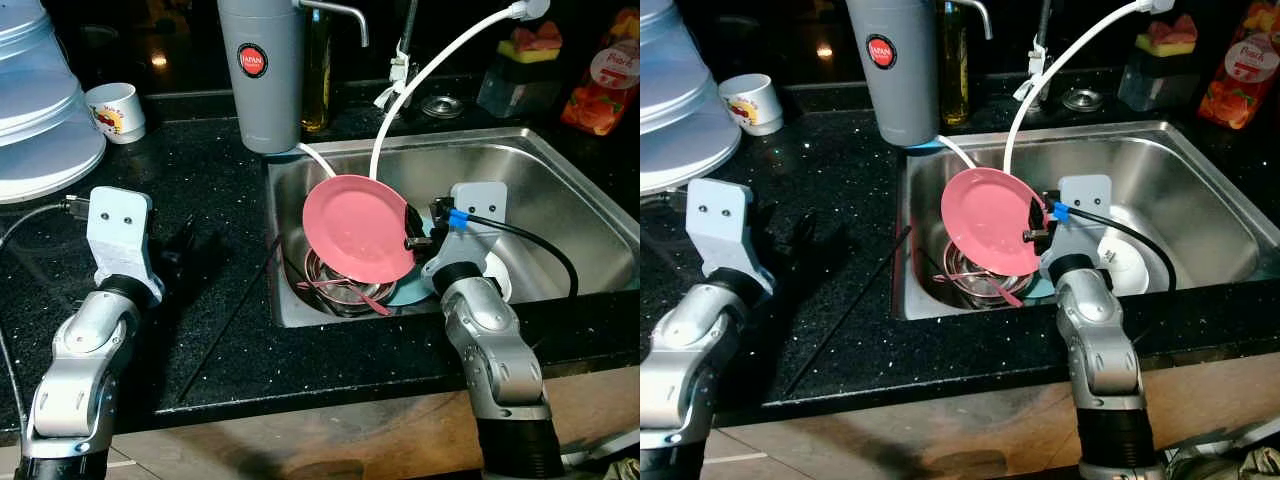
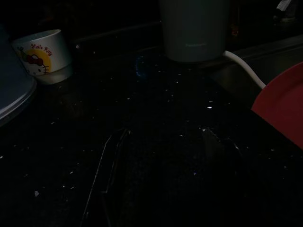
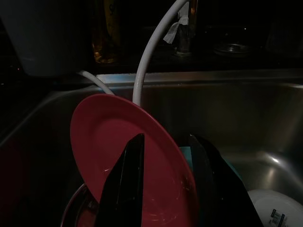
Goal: Kitchen organization
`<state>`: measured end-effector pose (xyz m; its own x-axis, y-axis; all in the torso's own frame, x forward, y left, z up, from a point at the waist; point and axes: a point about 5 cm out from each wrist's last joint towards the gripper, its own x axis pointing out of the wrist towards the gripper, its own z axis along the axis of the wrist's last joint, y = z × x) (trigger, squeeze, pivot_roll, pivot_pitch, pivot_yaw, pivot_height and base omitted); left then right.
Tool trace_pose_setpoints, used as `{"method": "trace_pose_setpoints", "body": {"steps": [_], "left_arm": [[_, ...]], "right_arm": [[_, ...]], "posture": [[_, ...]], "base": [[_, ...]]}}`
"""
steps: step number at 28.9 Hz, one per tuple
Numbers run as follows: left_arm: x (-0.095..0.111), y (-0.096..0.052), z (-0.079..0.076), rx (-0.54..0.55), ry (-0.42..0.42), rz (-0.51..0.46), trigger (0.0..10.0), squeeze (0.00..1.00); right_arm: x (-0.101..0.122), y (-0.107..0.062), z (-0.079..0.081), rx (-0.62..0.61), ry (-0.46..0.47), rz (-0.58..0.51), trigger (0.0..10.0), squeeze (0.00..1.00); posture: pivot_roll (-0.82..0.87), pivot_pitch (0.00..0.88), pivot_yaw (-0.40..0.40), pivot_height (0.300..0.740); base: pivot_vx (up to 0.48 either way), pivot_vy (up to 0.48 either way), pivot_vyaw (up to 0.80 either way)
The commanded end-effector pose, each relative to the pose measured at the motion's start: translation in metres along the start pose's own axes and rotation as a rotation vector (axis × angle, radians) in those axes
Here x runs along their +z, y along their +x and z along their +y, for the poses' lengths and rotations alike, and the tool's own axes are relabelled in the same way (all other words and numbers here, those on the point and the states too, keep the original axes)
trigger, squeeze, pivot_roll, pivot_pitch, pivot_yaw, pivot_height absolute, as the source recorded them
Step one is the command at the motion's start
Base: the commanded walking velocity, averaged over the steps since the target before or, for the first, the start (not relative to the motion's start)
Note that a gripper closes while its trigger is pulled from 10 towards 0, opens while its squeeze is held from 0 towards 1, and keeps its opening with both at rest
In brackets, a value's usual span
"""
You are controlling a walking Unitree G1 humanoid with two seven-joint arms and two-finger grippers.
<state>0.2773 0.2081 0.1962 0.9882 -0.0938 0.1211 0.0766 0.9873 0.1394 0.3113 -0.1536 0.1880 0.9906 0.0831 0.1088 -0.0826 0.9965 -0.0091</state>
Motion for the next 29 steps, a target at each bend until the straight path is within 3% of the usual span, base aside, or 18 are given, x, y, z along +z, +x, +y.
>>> {"method": "trace_pose_setpoints", "body": {"steps": [1,29], "left_arm": [[-0.0028,0.002,-0.0008,-0.006,0.011,0.012,10.0,0.0],[-0.0029,0.0014,-0.0019,-0.002,0.006,0.015,10.0,0.0]], "right_arm": [[0.0017,0.0007,0.0007,-0.001,0.018,-0.013,10.0,0.0],[0.0044,-0.0021,-0.0004,0.018,0.034,0.002,10.0,0.0]], "posture": [[0.0,0.026,0.024,0.74],[0.01,0.043,0.015,0.74]], "base": [[0.0,0.0,0.0],[0.0,0.0,0.0]]}}
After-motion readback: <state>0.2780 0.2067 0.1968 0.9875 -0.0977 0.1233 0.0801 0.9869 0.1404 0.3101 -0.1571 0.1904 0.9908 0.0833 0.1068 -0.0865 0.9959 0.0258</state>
